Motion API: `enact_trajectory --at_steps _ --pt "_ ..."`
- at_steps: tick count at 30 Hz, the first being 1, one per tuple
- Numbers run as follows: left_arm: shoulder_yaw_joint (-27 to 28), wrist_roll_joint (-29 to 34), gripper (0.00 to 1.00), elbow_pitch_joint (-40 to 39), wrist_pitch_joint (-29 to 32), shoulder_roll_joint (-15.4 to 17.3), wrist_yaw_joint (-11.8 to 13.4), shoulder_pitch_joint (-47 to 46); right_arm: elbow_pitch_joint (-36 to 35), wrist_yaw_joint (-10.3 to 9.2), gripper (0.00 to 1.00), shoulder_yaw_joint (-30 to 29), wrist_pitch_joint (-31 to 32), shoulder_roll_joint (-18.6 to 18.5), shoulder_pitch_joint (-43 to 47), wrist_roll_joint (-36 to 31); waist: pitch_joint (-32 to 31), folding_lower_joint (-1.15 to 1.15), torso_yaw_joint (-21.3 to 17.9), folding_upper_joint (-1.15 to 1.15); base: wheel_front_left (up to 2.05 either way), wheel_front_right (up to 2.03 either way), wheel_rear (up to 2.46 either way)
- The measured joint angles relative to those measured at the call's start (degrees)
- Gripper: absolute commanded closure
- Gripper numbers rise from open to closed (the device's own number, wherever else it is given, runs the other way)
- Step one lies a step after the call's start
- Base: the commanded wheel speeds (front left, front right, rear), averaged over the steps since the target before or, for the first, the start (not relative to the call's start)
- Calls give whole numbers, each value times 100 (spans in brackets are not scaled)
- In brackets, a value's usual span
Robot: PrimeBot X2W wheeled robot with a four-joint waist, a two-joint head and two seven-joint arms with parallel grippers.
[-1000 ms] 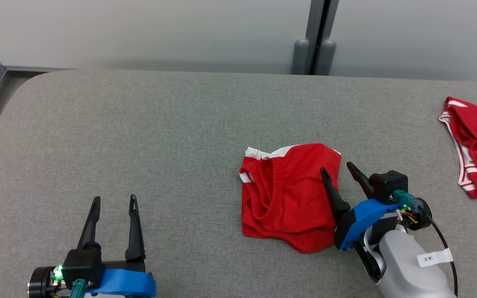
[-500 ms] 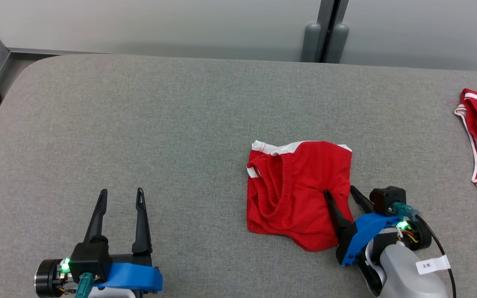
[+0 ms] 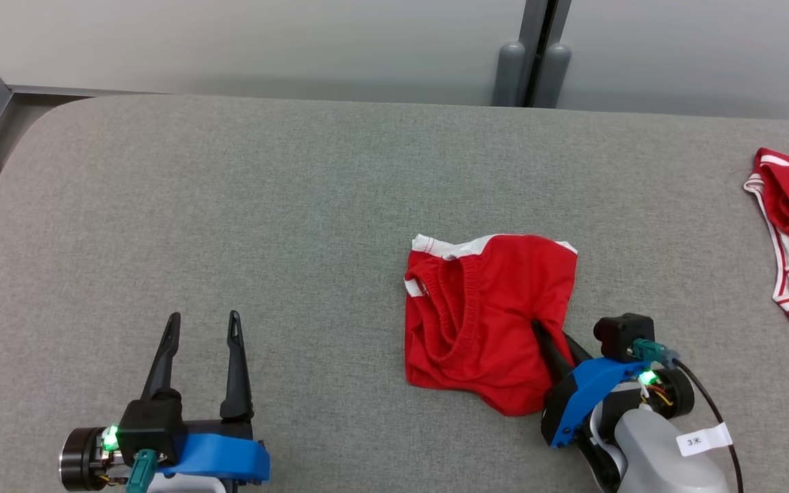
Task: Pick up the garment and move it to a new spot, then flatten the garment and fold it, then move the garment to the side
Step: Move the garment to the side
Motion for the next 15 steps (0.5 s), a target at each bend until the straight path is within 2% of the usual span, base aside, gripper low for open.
enact_trajectory --at_steps 7,15 --pt "21 -7 0 -60 0 -1 -22 19 -379 -1 100 -236 7 -238 93 -196 25 0 -284 0 0 0 0" --pt "46 57 0 -155 0 0 -24 -86 -823 0 100 -372 15 -568 341 -286 231 0 -988 0 0 0 0"
